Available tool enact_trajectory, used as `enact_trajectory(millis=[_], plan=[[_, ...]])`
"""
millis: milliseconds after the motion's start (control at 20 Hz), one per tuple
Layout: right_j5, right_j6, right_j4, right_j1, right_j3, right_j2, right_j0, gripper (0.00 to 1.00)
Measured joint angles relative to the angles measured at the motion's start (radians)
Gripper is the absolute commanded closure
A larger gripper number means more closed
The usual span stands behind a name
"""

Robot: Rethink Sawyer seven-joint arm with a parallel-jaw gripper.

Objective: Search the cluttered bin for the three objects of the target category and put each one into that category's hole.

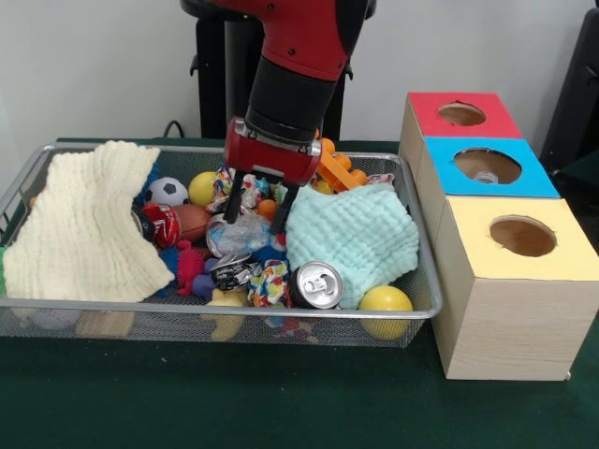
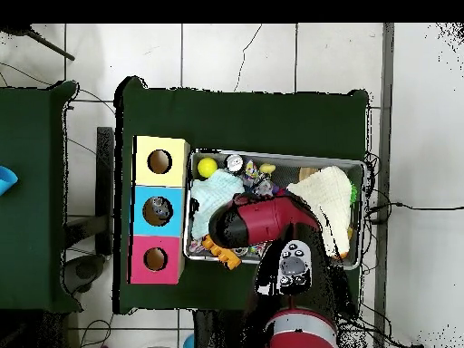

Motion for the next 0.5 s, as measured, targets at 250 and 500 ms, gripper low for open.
enact_trajectory(millis=[250,500], plan=[[-0.023,0.0,0.003,0.019,0.0,-0.026,0.022,0.0],[-0.039,0.0,0.009,0.03,0.001,-0.036,0.025,0.0]])
